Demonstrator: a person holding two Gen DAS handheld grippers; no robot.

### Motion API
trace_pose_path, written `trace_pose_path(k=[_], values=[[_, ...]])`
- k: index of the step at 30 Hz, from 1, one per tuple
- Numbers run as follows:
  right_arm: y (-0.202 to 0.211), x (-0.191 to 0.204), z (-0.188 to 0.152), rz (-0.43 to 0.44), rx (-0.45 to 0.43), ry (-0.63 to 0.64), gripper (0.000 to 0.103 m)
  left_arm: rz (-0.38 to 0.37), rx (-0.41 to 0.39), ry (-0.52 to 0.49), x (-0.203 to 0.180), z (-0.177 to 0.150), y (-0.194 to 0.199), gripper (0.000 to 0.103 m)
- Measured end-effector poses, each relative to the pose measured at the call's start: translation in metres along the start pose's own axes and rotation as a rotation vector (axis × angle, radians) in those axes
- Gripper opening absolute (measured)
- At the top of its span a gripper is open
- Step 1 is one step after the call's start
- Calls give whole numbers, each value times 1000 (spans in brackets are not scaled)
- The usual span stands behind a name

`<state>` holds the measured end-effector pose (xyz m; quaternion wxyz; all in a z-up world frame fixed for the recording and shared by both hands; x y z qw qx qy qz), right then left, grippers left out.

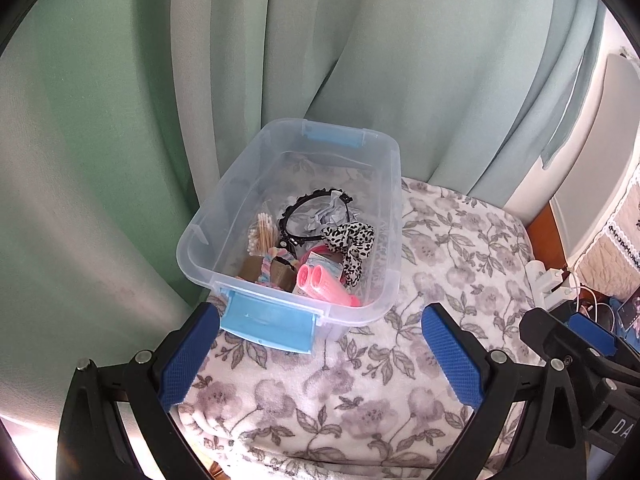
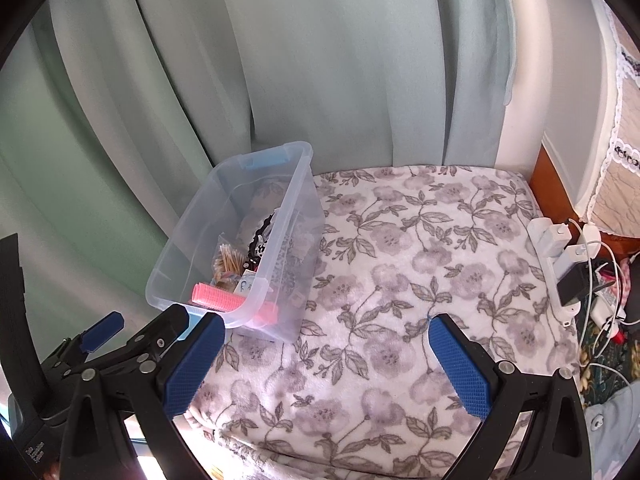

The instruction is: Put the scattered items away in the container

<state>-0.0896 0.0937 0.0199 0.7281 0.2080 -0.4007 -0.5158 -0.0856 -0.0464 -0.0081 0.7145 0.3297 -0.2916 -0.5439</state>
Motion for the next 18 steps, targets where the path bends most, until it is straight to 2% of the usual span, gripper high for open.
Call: trace_pose_path(k=[11,18], values=[[11,-19,-10,-50,4,-26,103,-1,1,-40,-11,-14,7,101],[10,-23,-18,-48,23,-37,103,-1,21,-60,-16,-23,5,101]])
Point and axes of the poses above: each gripper's, at about its wrist camera, not at the fingertips, and y roughly against the way its jaws point, x to its left, z to its top, the point moved 10 cm from there along -y, roughly the way its jaws point, and after that the axes turned 9 degrees about z, right-handed, at the moved point
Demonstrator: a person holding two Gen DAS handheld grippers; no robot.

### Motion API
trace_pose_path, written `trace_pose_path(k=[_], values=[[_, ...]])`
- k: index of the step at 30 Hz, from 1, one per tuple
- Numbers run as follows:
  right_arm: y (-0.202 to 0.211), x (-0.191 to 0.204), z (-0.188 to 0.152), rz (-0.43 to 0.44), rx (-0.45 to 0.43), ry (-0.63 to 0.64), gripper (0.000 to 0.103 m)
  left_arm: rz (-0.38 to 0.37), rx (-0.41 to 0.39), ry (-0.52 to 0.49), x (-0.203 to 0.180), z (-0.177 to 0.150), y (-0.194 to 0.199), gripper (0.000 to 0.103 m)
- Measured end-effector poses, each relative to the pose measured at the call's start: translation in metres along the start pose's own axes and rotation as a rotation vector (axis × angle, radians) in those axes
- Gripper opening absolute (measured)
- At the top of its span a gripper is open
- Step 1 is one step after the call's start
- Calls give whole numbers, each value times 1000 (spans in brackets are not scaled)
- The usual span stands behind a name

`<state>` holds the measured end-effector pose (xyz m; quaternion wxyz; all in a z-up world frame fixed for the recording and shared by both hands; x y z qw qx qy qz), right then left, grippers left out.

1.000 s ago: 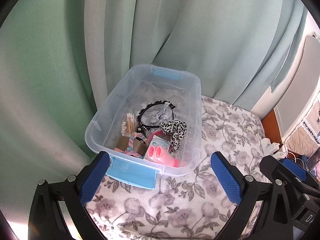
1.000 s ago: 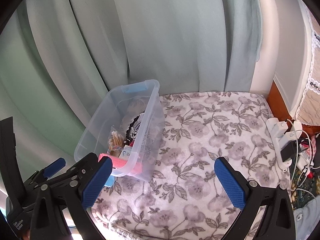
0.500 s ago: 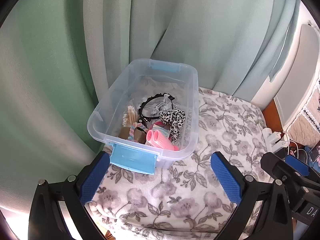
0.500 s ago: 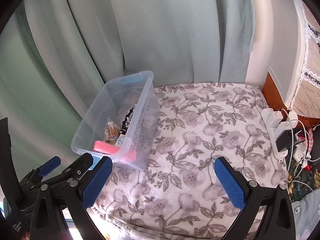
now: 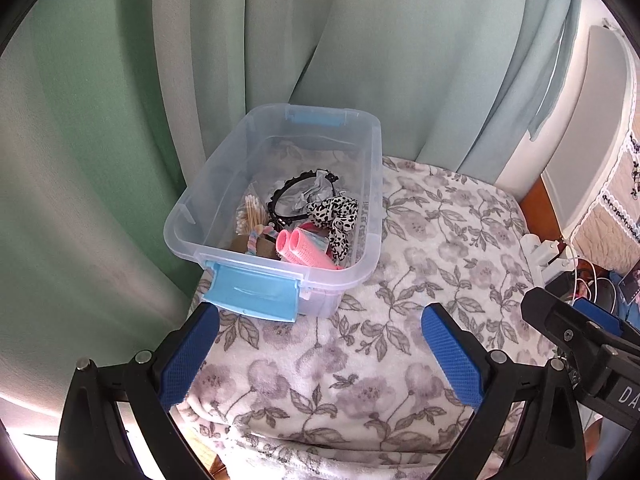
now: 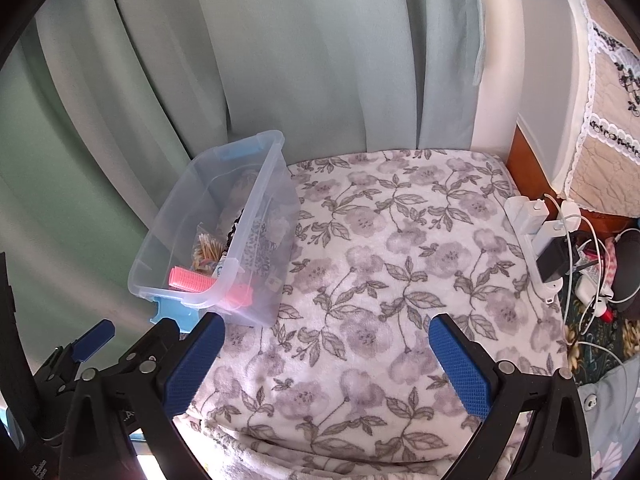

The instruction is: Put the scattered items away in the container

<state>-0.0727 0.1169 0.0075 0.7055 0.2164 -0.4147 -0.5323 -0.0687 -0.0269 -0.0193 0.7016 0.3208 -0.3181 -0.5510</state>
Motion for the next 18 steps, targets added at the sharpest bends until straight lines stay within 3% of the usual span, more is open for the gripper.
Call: trace_pose_path(k=[18], values=[[-2,-6,-5,-37,11,-6,103,-3,18,-14,-2,-4,-4,101]])
Point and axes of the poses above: each gripper's, at about its wrist camera, not at the fingertips, and y roughly against the way its jaws point, x to its left, z to its top, the point moved 10 cm from there along -y, roughly the way its jaws point, and after that the axes turned 9 degrees about z, right-handed, at the moved point
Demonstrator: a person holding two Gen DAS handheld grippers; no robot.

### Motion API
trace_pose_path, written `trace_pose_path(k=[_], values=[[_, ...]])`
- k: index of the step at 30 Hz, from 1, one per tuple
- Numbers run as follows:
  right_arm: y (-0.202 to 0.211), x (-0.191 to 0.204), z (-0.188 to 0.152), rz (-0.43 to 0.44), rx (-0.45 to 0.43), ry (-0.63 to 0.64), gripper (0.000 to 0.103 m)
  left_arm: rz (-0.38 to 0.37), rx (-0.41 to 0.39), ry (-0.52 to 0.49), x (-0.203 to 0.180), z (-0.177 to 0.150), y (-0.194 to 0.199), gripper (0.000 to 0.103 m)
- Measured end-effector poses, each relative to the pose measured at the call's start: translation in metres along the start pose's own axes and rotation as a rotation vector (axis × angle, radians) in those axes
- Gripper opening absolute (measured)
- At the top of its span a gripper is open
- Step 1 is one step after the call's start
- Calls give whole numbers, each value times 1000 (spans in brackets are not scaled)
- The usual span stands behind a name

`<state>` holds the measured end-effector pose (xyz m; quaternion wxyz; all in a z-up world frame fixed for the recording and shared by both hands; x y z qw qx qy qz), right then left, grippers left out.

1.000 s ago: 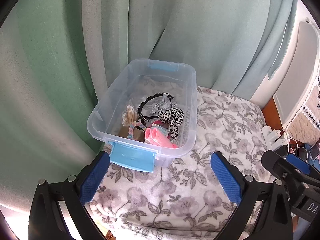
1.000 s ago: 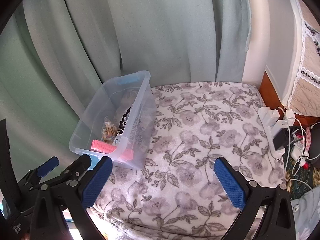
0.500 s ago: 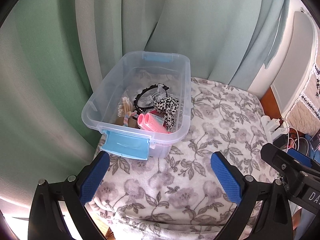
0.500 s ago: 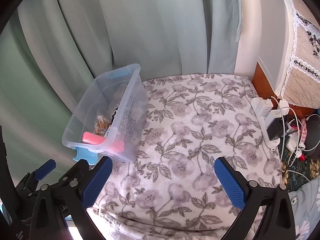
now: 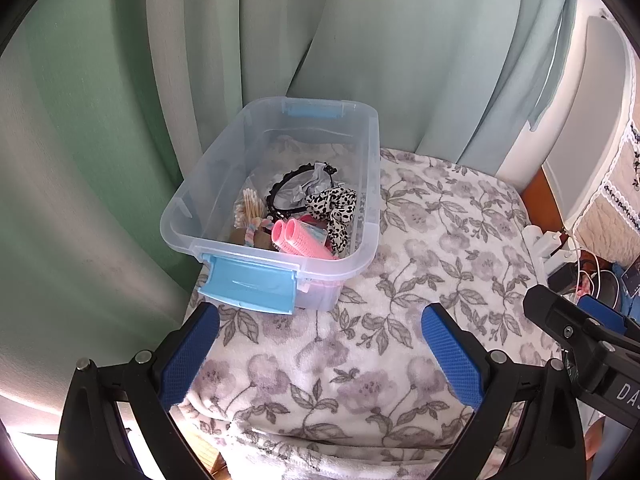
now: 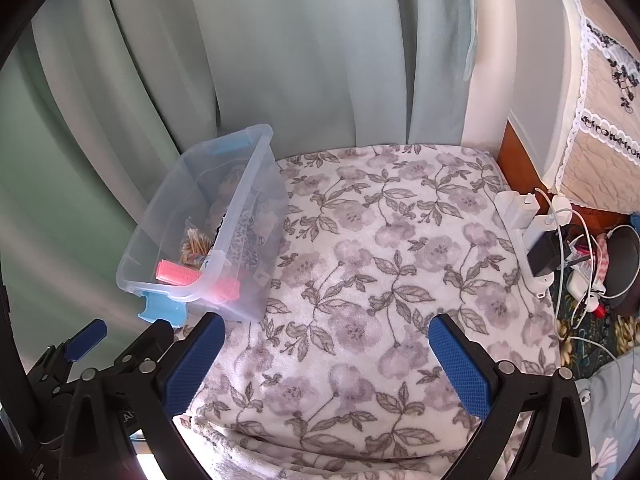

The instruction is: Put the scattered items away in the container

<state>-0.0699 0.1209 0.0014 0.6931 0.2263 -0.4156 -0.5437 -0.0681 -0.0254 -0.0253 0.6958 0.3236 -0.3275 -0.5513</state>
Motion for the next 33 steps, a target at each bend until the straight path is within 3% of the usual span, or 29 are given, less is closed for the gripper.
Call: trace_pose_path(k=[33], values=[[-3,-1,5,-3,-9,14,103,28,-16,-13,3,2,0,101]])
Point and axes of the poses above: each gripper's, at about its wrist camera, not at the fingertips, and y roughly against the way its jaws point, x to its left, z to its top, the point moved 10 cm from there along -y, roughly the way its jaws point, and after that the axes turned 9 degrees about z, right-handed, at the moved point
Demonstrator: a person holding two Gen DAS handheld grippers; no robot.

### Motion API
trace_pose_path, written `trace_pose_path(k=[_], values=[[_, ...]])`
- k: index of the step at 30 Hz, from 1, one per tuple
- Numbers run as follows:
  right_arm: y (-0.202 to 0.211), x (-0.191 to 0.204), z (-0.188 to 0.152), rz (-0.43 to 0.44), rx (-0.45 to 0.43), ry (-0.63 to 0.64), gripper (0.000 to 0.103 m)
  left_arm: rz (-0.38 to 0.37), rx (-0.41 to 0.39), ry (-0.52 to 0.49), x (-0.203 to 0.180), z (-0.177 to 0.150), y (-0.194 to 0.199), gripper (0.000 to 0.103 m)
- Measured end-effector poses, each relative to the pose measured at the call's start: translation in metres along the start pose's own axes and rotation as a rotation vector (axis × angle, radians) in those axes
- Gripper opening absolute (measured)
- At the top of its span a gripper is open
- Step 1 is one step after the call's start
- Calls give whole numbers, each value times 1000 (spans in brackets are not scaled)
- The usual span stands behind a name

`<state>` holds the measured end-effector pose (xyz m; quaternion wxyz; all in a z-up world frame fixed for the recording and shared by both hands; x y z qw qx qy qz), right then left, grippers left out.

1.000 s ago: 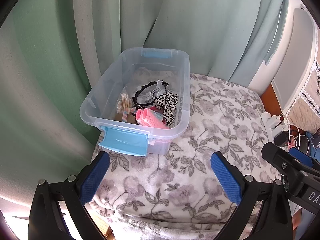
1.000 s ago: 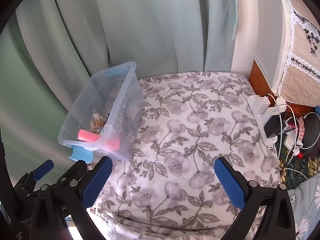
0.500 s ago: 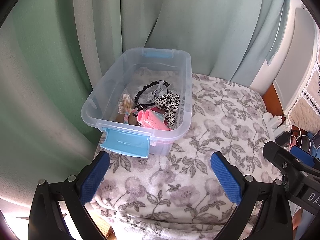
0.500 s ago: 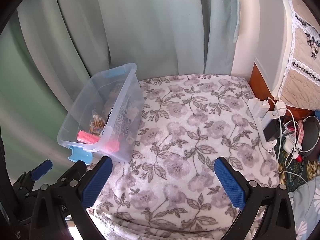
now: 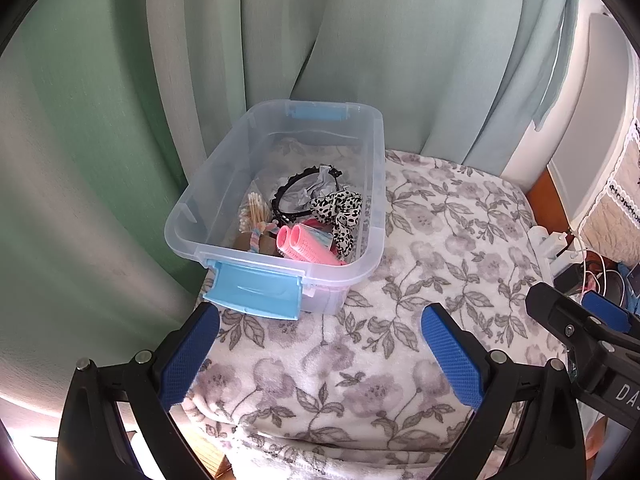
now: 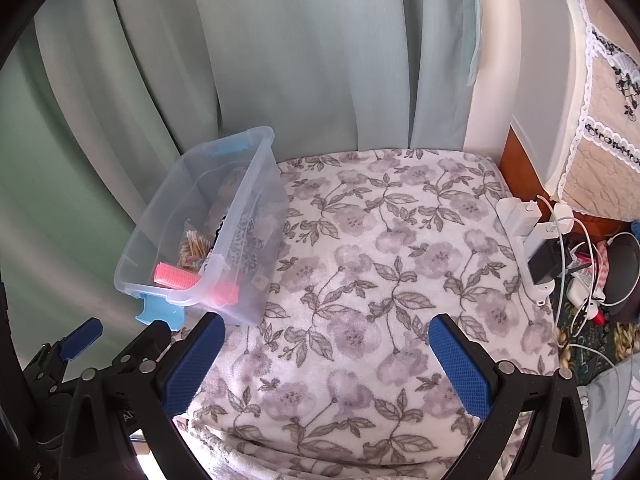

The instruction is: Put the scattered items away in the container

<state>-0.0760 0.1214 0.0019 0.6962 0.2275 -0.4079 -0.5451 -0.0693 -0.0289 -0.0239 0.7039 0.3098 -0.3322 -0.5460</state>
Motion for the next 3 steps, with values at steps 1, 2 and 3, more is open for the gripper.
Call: trace_pose_path(k=[1,2,3], values=[[0,0,0,2,-1,1,103,4,-4,-1,0,0,1,101],[0,0,0,2,0,0,103,9,-9,0,1,0,1,101],[0,0,0,2,1,-4,103,10,-13,0,1,0,2,101]])
Point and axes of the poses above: each gripper's, at about its wrist camera, not at the fingertips, and y roughly against the way its jaws point, x to its left, z to its top, the point moved 10 cm from there along -y, roughly the way its jaws point, and after that the axes turned 9 degrees about z, right-handed, at the moved point
